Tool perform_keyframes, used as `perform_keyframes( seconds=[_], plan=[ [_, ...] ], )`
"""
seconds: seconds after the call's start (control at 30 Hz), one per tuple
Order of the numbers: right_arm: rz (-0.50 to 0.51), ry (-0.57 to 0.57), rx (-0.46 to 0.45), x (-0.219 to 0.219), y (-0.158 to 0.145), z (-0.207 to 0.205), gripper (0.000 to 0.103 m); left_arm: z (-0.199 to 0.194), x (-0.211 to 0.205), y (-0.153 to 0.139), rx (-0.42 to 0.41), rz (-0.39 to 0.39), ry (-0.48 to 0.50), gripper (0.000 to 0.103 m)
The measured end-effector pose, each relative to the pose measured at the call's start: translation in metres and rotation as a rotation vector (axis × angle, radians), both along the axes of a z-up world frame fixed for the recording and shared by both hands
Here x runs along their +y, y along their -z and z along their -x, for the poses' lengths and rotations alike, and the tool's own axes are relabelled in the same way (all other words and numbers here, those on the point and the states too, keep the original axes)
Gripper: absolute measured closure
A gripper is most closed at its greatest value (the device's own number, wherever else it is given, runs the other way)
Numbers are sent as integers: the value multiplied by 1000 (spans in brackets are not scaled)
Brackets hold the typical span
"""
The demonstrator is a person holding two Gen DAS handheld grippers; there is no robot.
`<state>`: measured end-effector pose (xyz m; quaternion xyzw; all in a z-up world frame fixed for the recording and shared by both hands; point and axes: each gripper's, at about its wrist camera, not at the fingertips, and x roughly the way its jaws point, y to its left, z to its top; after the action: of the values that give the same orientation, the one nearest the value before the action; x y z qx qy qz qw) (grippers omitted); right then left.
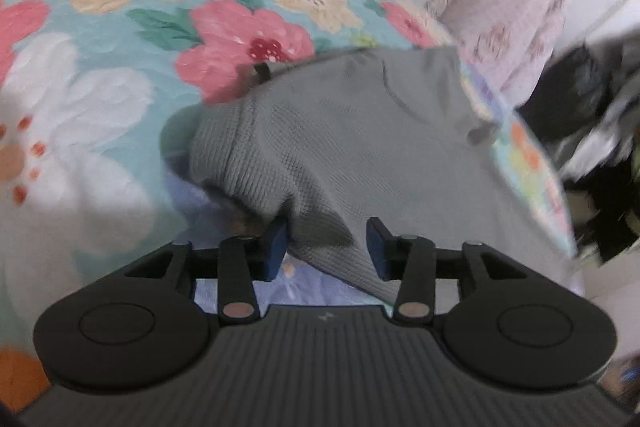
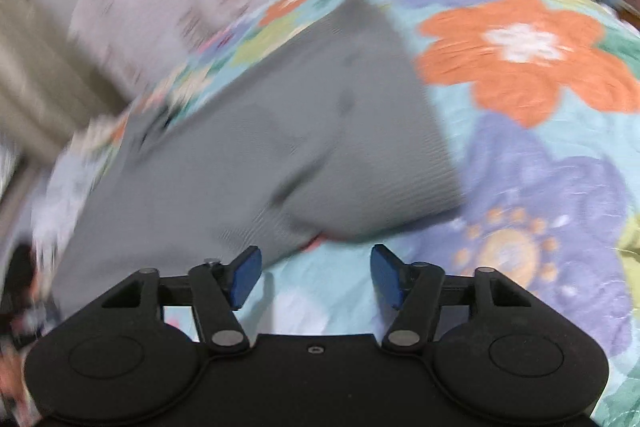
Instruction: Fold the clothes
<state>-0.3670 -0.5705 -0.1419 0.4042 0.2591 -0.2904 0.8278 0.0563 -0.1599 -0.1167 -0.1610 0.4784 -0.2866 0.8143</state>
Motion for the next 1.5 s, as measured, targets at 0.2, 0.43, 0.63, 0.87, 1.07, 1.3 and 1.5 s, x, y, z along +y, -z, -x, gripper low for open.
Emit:
perform_keyframes(
  seconds=[0.2,0.43,0.63,0.87,1.07,1.3,1.5],
  plan=[
    [-107,181,-192,-34,20,4,36,-17,-6,12,-19,53,-31,63],
    [158,107,-124,-45,-30,-5,96,-10,-11,0,-59,-44,-28,91],
    [132,60,43,-52,-9,1,93,-13,-10,7,-5,-84,-25,88],
    [103,129,17,-41,10,8,88,-23,0,15,16,-4,-28,79],
    [311,25,111,-21,-27,3,100,-21,-18,7,-69,-32,-11,93],
    [309,16,52,-16,-54,20,100,2,5,-36,-105,9,-18,96],
    [258,25,102,-13,-43,32,101,17,7,-36,-92,-46,-1,96]
  ],
)
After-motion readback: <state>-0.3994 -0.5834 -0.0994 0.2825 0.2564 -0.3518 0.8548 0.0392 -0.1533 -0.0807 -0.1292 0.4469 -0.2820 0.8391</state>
